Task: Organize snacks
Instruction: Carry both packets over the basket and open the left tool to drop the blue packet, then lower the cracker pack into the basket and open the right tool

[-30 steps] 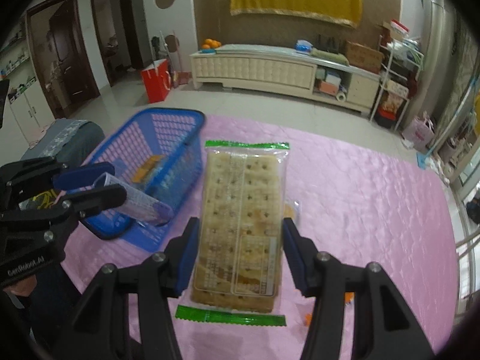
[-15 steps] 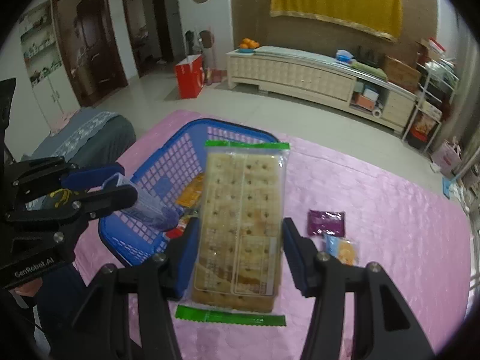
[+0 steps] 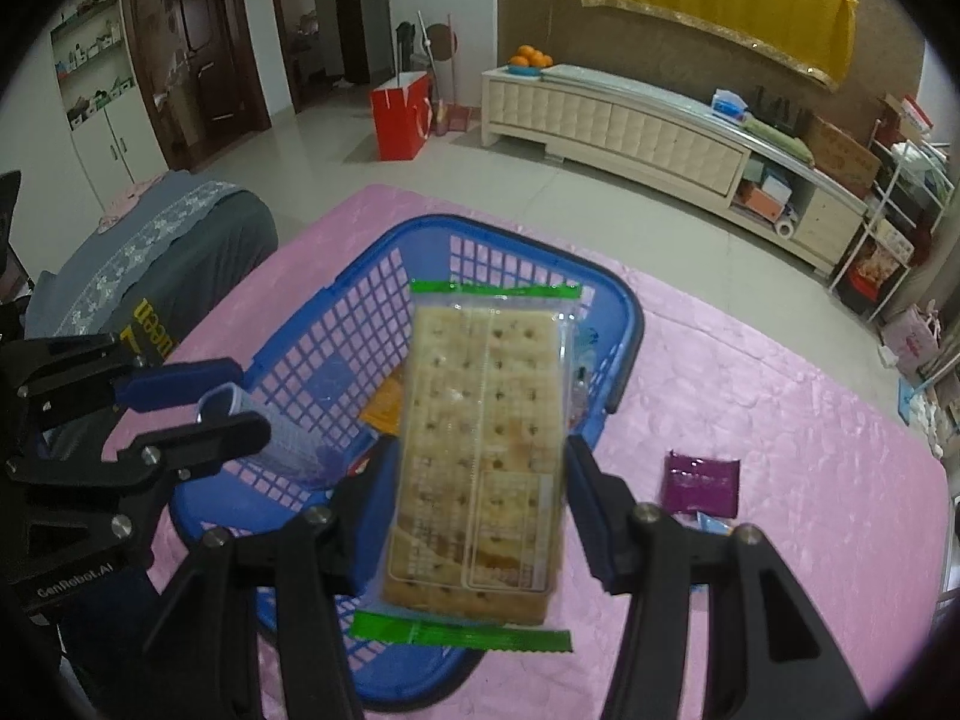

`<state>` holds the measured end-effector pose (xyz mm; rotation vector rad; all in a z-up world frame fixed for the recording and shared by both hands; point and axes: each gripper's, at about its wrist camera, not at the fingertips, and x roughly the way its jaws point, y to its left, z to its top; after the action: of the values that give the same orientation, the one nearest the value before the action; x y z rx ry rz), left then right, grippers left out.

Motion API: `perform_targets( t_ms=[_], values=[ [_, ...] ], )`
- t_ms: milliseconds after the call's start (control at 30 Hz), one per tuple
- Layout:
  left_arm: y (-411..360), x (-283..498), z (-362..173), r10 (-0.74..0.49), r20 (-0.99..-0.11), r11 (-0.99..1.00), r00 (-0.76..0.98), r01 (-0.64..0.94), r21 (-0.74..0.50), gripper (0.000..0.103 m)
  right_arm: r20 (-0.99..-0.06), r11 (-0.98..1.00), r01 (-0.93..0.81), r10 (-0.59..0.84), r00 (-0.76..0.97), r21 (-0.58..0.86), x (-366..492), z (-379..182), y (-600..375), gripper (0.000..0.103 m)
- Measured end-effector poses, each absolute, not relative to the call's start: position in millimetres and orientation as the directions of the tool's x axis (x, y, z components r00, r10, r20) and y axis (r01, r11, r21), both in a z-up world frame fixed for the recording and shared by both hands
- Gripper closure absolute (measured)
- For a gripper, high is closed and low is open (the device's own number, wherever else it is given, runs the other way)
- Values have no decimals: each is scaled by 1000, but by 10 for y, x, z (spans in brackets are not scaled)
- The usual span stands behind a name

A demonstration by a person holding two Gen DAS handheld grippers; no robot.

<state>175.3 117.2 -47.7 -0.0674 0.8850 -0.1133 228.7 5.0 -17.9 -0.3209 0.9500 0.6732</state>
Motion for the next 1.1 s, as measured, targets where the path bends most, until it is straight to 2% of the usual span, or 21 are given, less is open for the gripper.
perform_targets(
  t_ms=[467, 533, 567, 600, 700, 1100],
  values=[
    [966, 1970, -687, -168, -803, 985, 571, 125, -117, 76, -827, 749, -663, 379, 414, 11, 2304, -162, 48, 45],
    [949, 1979, -686, -157, -802, 987, 576, 124, -104, 67, -827, 747, -664, 382, 413, 13, 2297, -153, 43, 45],
    [955, 1986, -673, -152, -801, 988, 580, 119, -101, 52, -826, 748, -663, 383, 415, 13, 2296, -145, 33, 45],
    [957, 1988, -655, -148, -798, 988, 584, 115, -99, 43, -825, 750, -661, 384, 415, 16, 2295, -142, 21, 45],
    [950, 1971, -589, -144, -792, 988, 593, 123, -88, 40, -818, 755, -655, 396, 417, 31, 2280, -107, -29, 45],
    [1370, 1840, -349, -78, -762, 996, 642, 16, -89, 40, -814, 754, -654, 416, 406, 59, 2328, -50, 10, 45]
  ],
)
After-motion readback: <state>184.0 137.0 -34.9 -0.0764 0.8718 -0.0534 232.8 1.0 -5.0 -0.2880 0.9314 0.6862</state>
